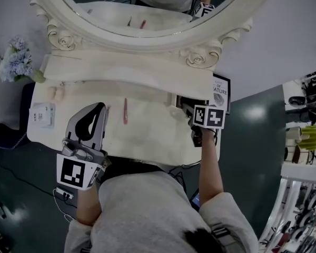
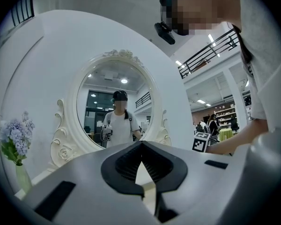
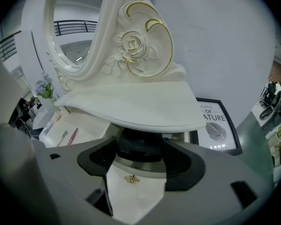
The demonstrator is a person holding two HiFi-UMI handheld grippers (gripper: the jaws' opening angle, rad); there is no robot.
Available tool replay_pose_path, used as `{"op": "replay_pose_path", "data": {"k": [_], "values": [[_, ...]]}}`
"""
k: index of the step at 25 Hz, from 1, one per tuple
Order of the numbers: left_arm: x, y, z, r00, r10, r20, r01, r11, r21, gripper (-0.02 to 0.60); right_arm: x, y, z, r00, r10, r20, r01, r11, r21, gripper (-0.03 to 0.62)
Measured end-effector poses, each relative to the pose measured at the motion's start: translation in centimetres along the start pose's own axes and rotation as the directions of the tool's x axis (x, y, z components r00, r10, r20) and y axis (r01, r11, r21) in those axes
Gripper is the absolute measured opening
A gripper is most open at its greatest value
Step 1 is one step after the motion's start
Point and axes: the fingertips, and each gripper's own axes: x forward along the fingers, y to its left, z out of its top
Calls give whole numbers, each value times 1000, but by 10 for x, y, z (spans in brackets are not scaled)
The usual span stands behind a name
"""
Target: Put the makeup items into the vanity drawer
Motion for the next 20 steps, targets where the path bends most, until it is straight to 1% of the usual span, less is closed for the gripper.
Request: {"op": "replay_pose_path", "data": {"k": [5, 8, 10, 12, 15, 16, 18, 19, 20], "values": [[-3, 1, 2, 1000, 2, 6, -2, 1000, 6, 14, -2, 3, 2, 999, -10, 53, 10, 1000, -14, 308], [-4, 0, 4, 1000, -8, 10, 8, 1000, 10, 14, -7, 7, 3, 997, -13, 79, 14, 1000, -22, 308], [-6, 0, 6, 1000, -17, 15, 17, 1000, 13, 14, -14, 10, 4, 994, -14, 113, 16, 1000, -18, 308], [-7, 1, 8, 999, -26, 20, 26, 1000, 15, 14, -23, 18, 7, 987, 3, 162, -1, 1000, -15, 308], [-12, 5, 12, 999, -40, 24, 40, 999, 20, 14, -38, 41, 10, 972, 60, 228, -52, 998, -41, 305], [-14, 6, 13, 999, -45, 25, 45, 999, 22, 14, -44, 49, 11, 966, 65, 251, -55, 997, -46, 272], [-19, 9, 16, 998, -55, 28, 54, 998, 25, 14, -54, 61, 13, 951, 62, 302, -51, 998, -43, 77], [-21, 11, 17, 998, -59, 29, 59, 998, 26, 14, -59, 69, 15, 944, 70, 324, -60, 997, -39, 44], [-23, 12, 18, 998, -64, 29, 63, 998, 27, 14, -63, 77, 16, 936, 87, 342, -79, 996, -36, 34]]}}
